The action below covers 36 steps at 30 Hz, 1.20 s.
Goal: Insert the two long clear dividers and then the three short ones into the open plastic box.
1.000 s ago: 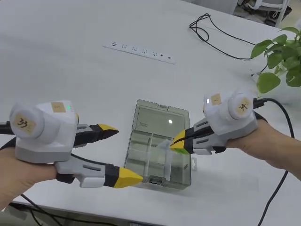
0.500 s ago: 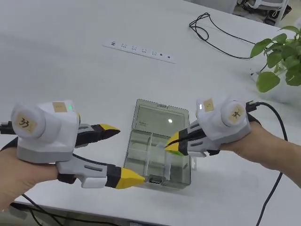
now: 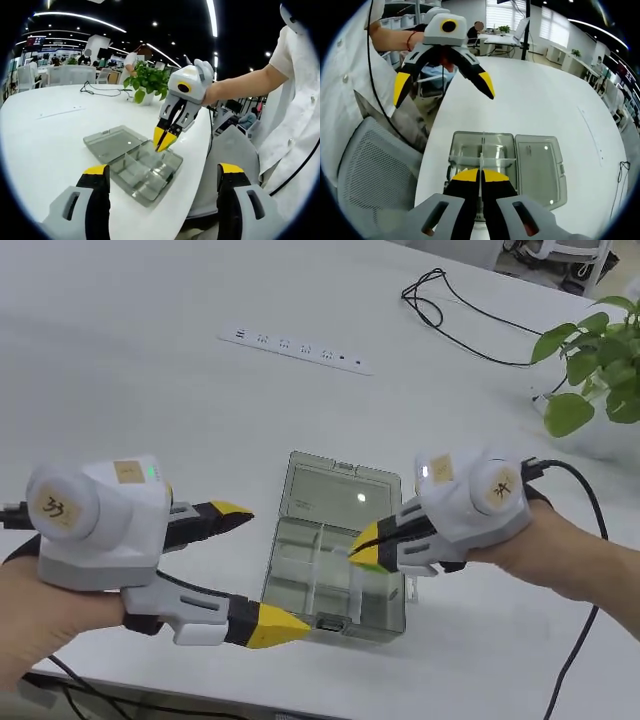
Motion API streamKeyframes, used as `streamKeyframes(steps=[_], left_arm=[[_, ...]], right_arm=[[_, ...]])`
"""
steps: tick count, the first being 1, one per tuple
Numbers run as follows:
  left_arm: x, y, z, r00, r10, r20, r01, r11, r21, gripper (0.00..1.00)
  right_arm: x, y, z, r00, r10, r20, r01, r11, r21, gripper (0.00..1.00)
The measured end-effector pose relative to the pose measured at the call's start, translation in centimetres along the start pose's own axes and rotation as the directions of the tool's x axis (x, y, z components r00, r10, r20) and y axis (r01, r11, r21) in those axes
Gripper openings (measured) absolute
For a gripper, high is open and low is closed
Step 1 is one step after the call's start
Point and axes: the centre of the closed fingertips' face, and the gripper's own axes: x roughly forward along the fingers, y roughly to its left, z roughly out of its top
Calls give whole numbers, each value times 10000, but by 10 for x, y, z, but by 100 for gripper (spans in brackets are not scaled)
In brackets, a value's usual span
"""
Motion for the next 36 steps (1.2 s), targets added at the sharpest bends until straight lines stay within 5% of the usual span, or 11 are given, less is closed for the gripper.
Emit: streamKeyframes(steps=[22,36], left_arm=[[-1,-2,-3,9999,-6,-119,5,10000,-70,90],[1,-1,-2,9999,-98,-109,97,9999,-108,89]], right_arm=[[32,0,-17,9938,324,-1068,-270,9983,515,2],[38,-1,-23,9860,423,-1615,-365,9986,386,2]])
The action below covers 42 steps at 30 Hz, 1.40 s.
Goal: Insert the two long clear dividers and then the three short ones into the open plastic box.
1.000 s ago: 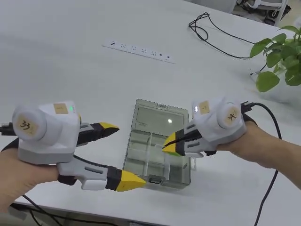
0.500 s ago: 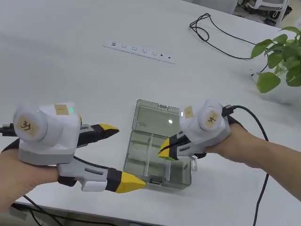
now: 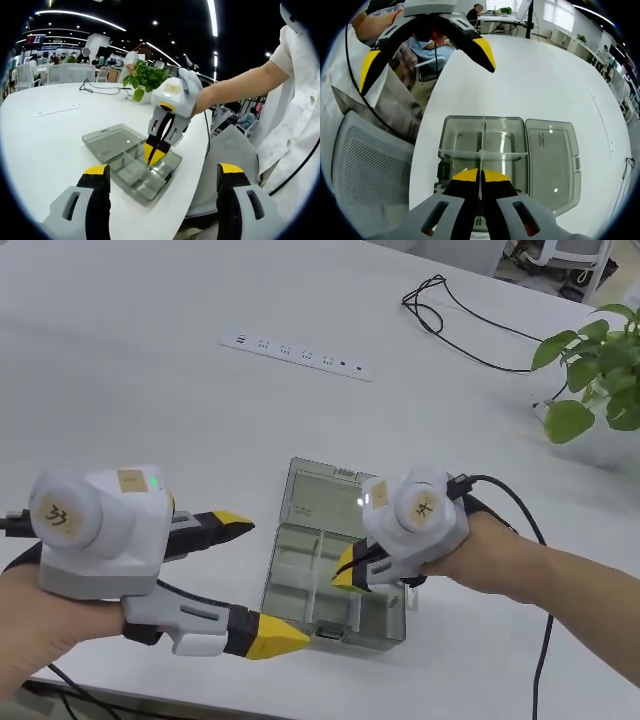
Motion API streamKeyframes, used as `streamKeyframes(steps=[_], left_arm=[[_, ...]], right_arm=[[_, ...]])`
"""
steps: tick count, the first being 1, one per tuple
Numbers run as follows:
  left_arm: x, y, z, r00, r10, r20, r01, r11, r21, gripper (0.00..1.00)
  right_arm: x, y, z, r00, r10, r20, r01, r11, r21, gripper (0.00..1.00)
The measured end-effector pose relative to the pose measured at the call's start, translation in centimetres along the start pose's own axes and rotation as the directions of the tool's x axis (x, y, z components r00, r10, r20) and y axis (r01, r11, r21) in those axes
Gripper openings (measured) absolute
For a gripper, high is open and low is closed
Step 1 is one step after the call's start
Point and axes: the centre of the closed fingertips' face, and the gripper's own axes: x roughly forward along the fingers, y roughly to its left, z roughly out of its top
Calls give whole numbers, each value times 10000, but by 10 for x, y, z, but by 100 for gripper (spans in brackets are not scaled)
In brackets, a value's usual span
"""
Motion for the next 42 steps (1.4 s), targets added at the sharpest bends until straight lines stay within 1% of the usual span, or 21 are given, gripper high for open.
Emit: streamKeyframes(steps=[7,9,13,18,24,29,33,42], left_arm=[[1,0,-1,10000,-36,-48,36,10000,-7,89],[0,0,-2,10000,-19,-73,19,10000,-25,89],[-1,1,-2,10000,13,-69,-13,10000,-29,89],[-1,2,-4,9999,60,-125,-61,10000,-19,90],[-2,2,-7,9997,53,-232,-53,10000,23,90],[-3,3,-9,9994,115,-322,-113,9999,71,91],[-4,5,-12,9983,190,-556,-175,9995,271,92],[-5,6,-17,9965,280,-787,-251,9990,381,94]], right_arm=[[3,0,-2,9999,-138,-64,138,9999,-3,3],[4,0,-2,9999,-147,-80,148,9998,93,3],[3,0,1,9996,-198,175,193,9993,327,6],[-4,-1,3,9990,-284,347,266,9984,502,10],[-18,-4,5,9950,-566,818,484,9940,985,14],[-33,-5,3,9907,-835,1078,700,9899,1235,19],[-48,-7,1,9843,-1150,1341,944,9841,1507,24],[-78,-7,-16,9738,-1652,1563,1326,9708,2000,31]])
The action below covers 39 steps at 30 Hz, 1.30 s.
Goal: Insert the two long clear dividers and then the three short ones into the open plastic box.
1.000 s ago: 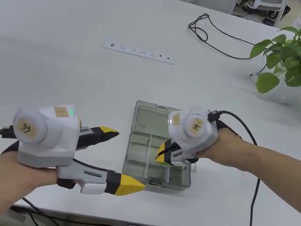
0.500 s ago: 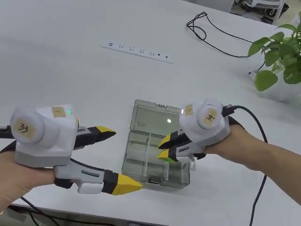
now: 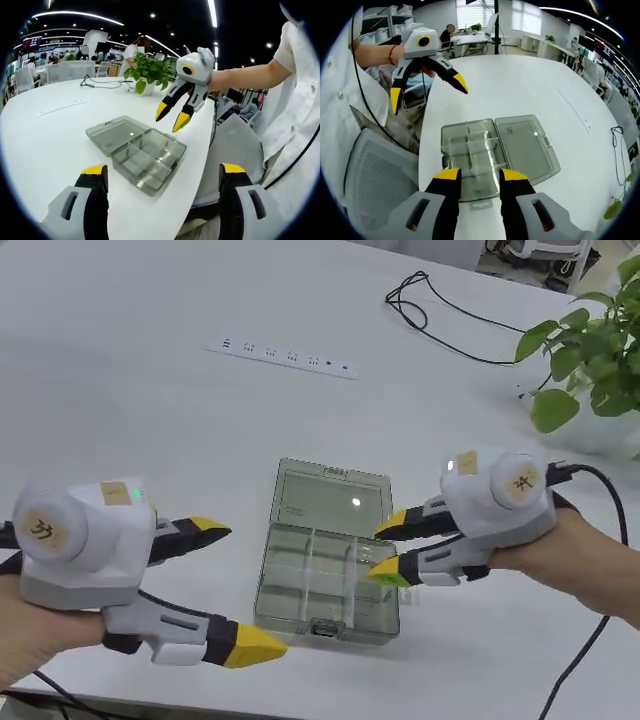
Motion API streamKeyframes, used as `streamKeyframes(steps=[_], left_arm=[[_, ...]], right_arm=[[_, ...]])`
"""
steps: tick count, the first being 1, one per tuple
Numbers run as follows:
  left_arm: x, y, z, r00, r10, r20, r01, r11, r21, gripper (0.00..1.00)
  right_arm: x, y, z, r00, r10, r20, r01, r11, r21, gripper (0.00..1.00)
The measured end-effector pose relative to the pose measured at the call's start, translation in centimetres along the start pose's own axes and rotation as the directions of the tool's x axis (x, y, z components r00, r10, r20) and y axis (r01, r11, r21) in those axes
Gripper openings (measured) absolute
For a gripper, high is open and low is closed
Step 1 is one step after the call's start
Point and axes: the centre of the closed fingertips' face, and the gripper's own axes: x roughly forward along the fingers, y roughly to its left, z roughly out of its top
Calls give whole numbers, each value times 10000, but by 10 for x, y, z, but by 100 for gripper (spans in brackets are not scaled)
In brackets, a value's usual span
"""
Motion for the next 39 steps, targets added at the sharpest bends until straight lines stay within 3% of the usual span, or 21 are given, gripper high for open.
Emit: streamKeyframes(steps=[5,11,19,28,35,39], left_arm=[[-2,2,0,10000,37,-43,-37,10000,38,94],[-3,3,3,10000,75,25,-75,10000,2,93],[-4,3,3,10000,65,16,-65,10000,11,94],[-4,2,4,10000,11,15,-12,9999,109,95],[-4,2,3,10000,21,-27,-21,10000,68,96],[-5,2,2,10000,42,-62,-41,10000,72,97]], right_arm=[[-17,-4,-13,9996,-275,10,275,9994,195,35],[-40,-11,-42,9980,-583,-259,597,9966,564,37],[-63,-18,-85,9931,-821,-833,896,9918,908,44],[-74,-17,-128,9834,-725,-1665,908,9903,1052,49],[-75,-22,-166,9623,-698,-2627,935,9925,789,49],[-73,-25,-190,9422,-561,-3304,777,9956,525,49]])
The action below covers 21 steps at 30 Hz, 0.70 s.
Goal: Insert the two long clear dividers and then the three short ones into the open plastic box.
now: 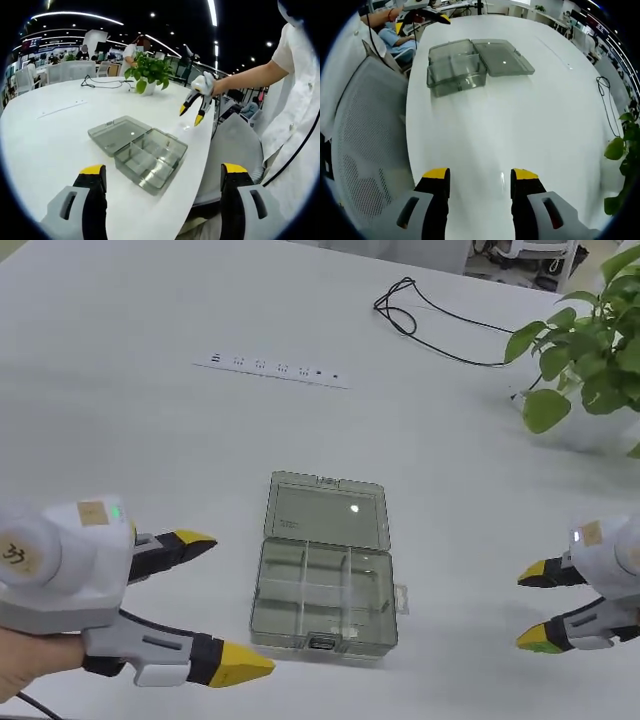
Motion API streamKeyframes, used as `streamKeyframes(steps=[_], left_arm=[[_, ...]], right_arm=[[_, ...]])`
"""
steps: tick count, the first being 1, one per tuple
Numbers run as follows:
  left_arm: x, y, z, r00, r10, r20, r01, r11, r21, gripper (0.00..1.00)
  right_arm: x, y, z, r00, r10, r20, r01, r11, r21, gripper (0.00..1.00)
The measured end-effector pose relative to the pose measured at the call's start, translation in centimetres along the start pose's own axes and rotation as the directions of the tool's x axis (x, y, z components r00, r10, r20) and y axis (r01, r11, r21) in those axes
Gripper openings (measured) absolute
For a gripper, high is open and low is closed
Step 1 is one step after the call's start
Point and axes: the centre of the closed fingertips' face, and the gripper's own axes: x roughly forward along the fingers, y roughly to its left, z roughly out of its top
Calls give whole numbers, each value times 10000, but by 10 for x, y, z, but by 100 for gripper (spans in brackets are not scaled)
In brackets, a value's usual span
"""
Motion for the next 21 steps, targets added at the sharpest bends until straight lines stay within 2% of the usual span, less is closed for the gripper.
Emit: streamKeyframes(steps=[5,10,21], left_arm=[[0,-1,2,10000,2,23,-2,10000,96,97],[0,0,1,10000,39,-50,-39,10000,48,97],[-1,2,3,9999,126,-43,-126,9999,-25,97]], right_arm=[[12,-4,-21,9974,10,-717,-36,9993,-364,49],[20,-8,-31,9958,81,-914,-105,9996,-261,48],[29,-5,-39,9933,197,-1136,-254,9985,-484,45]])
